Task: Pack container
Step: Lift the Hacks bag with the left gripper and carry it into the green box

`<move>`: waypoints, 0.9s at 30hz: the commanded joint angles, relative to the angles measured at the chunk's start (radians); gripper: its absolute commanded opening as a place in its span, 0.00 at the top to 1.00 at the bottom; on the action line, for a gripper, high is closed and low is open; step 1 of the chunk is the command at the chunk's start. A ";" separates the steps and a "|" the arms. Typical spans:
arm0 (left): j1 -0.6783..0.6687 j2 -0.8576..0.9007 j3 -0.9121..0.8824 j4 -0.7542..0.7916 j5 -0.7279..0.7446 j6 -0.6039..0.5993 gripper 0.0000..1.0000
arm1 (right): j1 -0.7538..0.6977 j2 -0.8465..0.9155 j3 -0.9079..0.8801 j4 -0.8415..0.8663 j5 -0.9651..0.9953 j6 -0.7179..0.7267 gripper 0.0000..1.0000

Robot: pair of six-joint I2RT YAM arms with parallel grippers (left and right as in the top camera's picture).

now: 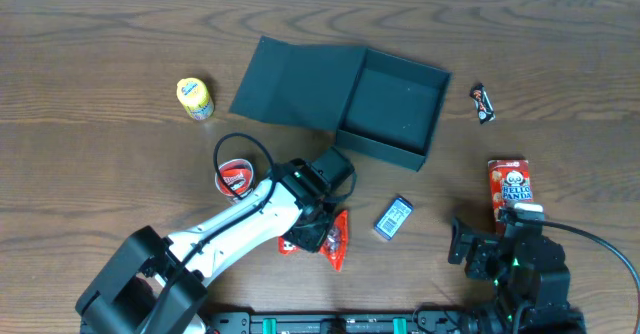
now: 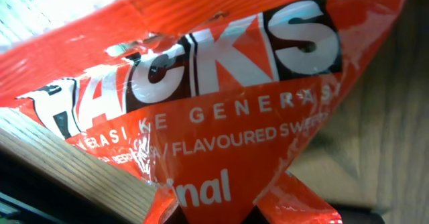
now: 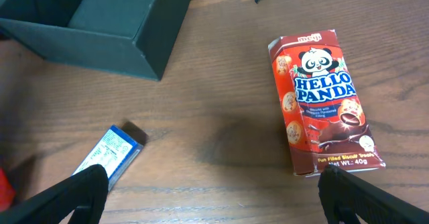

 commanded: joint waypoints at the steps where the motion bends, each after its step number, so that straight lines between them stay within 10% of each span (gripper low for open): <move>1: -0.003 -0.008 0.048 -0.004 0.002 0.052 0.94 | -0.010 -0.006 -0.005 -0.001 -0.004 0.016 0.01; 19: 0.011 -0.079 0.547 -0.267 -0.178 0.381 0.94 | -0.010 -0.006 -0.005 -0.001 -0.004 0.016 0.01; 27: 0.083 0.147 0.891 -0.266 -0.125 0.486 0.94 | -0.010 -0.006 -0.005 -0.001 -0.004 0.016 0.01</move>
